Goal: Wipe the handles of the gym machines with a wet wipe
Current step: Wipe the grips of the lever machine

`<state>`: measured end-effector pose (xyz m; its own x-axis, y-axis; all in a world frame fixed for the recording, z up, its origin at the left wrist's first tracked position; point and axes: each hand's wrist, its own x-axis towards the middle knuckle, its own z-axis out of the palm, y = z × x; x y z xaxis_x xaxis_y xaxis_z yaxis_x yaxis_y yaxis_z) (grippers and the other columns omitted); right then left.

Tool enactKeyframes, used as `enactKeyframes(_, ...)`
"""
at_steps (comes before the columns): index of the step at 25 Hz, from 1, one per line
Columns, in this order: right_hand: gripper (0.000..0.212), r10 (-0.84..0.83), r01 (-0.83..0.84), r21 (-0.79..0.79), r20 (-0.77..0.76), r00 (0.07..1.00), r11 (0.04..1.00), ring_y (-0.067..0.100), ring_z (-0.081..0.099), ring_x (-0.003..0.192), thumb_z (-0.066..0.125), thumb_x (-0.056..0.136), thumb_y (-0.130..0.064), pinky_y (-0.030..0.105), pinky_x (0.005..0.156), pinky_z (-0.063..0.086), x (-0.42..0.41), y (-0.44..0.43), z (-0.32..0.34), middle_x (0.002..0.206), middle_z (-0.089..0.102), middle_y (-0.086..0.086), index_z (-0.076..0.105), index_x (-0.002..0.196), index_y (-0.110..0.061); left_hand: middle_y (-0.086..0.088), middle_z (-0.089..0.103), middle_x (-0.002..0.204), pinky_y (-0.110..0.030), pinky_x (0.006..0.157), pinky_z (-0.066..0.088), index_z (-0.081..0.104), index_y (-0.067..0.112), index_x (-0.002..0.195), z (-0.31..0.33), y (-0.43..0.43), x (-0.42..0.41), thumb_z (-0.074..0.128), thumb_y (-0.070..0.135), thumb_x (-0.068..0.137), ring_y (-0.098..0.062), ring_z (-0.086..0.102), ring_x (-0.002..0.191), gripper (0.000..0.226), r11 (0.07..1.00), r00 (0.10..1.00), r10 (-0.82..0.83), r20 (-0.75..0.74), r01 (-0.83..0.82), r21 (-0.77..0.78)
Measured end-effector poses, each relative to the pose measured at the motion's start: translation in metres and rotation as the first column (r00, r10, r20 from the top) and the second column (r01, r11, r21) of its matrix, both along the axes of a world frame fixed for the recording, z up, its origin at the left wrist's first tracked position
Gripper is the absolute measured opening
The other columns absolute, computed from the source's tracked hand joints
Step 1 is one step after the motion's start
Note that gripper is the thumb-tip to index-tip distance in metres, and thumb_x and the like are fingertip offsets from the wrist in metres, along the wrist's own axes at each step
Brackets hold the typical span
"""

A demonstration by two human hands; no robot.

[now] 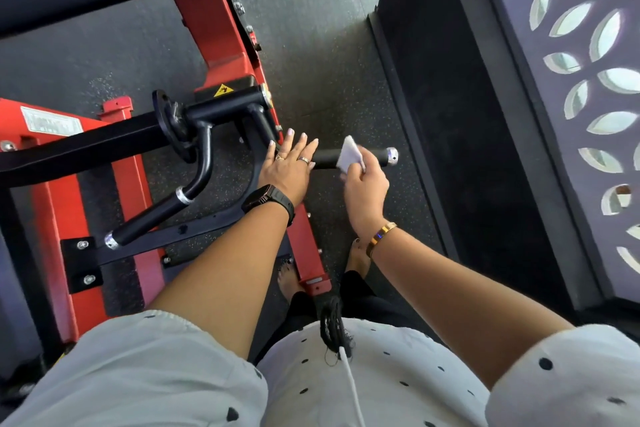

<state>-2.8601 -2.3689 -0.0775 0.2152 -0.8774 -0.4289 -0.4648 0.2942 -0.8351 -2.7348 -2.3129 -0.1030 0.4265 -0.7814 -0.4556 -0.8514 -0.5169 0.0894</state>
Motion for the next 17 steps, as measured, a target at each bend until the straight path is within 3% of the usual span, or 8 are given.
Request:
enactKeyframes(1,0.044,0.146,-0.153,-0.179,-0.051,0.988,0.972,0.016,0.054,0.116,0.041,0.09,-0.001,0.027,0.101,0.042,-0.003,-0.007,-0.002,0.125,0.059,0.004,0.055,0.13,-0.014,0.01,0.005,0.16,-0.041,0.118,-0.004,0.008,0.031,0.152,0.0,0.0,-0.001,0.022,0.031,0.105,-0.015,-0.011,0.147,0.049,1.0,1.0,0.007,0.005,-0.007,-0.004)
enactKeyframes(3,0.056,0.468,-0.556,-0.355,-0.306,0.829,0.752,0.019,0.035,0.137,0.04,0.089,0.007,0.028,0.114,0.025,0.003,-0.016,-0.009,0.146,0.042,0.008,0.04,0.142,-0.009,0.01,0.005,0.16,-0.041,0.118,-0.004,0.01,0.029,0.152,0.0,0.0,-0.002,0.022,0.03,0.105,-0.015,-0.011,0.147,0.049,1.0,1.0,0.018,0.007,-0.018,0.009)
enactKeyframes(6,0.064,0.689,-0.902,-0.244,-0.582,0.431,0.357,0.023,0.004,0.147,0.034,0.092,0.006,0.035,0.12,0.001,0.012,-0.009,-0.016,0.159,0.01,0.011,0.012,0.151,-0.006,0.009,0.002,0.161,-0.04,0.118,-0.004,0.01,0.024,0.153,-0.003,-0.001,-0.002,0.022,0.024,0.104,-0.016,-0.013,0.147,0.05,0.999,1.0,0.018,0.026,-0.019,0.037)
enactKeyframes(8,0.068,0.638,-0.927,-0.258,-0.672,0.376,0.273,0.024,-0.001,0.147,0.033,0.091,0.007,0.037,0.119,-0.004,-0.003,-0.01,-0.028,0.16,0.004,0.009,0.005,0.151,-0.008,0.007,0.003,0.161,-0.04,0.118,-0.003,0.008,0.026,0.153,-0.002,-0.002,-0.003,0.022,0.025,0.105,-0.017,-0.011,0.147,0.05,0.999,0.999,0.041,0.011,-0.041,0.025)
enactKeyframes(9,0.071,0.583,-0.922,-0.283,-0.714,0.387,0.265,0.024,0.0,0.147,0.034,0.088,0.009,0.04,0.118,-0.003,-0.015,-0.015,-0.033,0.159,0.006,0.009,0.006,0.151,-0.009,0.006,0.003,0.161,-0.041,0.118,-0.003,0.008,0.026,0.153,-0.002,-0.002,-0.003,0.022,0.027,0.105,-0.018,-0.01,0.147,0.05,0.998,0.999,0.051,-0.006,-0.051,0.023)
enactKeyframes(11,0.078,0.457,-0.878,-0.3,-0.764,0.456,0.374,0.025,0.003,0.147,0.038,0.084,0.013,0.047,0.117,-0.001,-0.043,-0.029,-0.041,0.159,0.01,0.009,0.009,0.152,-0.011,0.005,0.004,0.161,-0.042,0.118,-0.002,0.006,0.028,0.153,-0.001,-0.002,-0.004,0.022,0.029,0.105,-0.019,-0.01,0.147,0.05,0.998,0.998,0.053,-0.018,-0.052,0.029)
enactKeyframes(14,0.076,0.368,-0.817,-0.137,-0.842,0.394,0.56,0.025,-0.004,0.147,0.035,0.087,0.011,0.061,0.111,-0.008,-0.045,-0.035,-0.039,0.16,0.004,0.008,0.004,0.152,-0.011,0.007,0.006,0.161,-0.042,0.118,-0.002,0.006,0.033,0.152,-0.003,-0.002,-0.004,0.021,0.03,0.105,-0.02,-0.009,0.147,0.049,0.999,0.999,0.048,-0.024,-0.048,0.027)
enactKeyframes(17,0.062,0.428,-0.855,-0.115,-0.828,0.363,0.505,0.025,0.0,0.147,0.02,0.091,-0.002,0.063,0.112,-0.006,0.001,-0.015,-0.025,0.159,0.009,0.008,0.008,0.152,-0.01,0.008,0.007,0.16,-0.041,0.118,-0.001,0.008,0.034,0.152,-0.002,-0.002,-0.004,0.023,0.025,0.106,-0.02,-0.007,0.148,0.05,0.998,0.998,0.065,-0.021,-0.065,0.012)
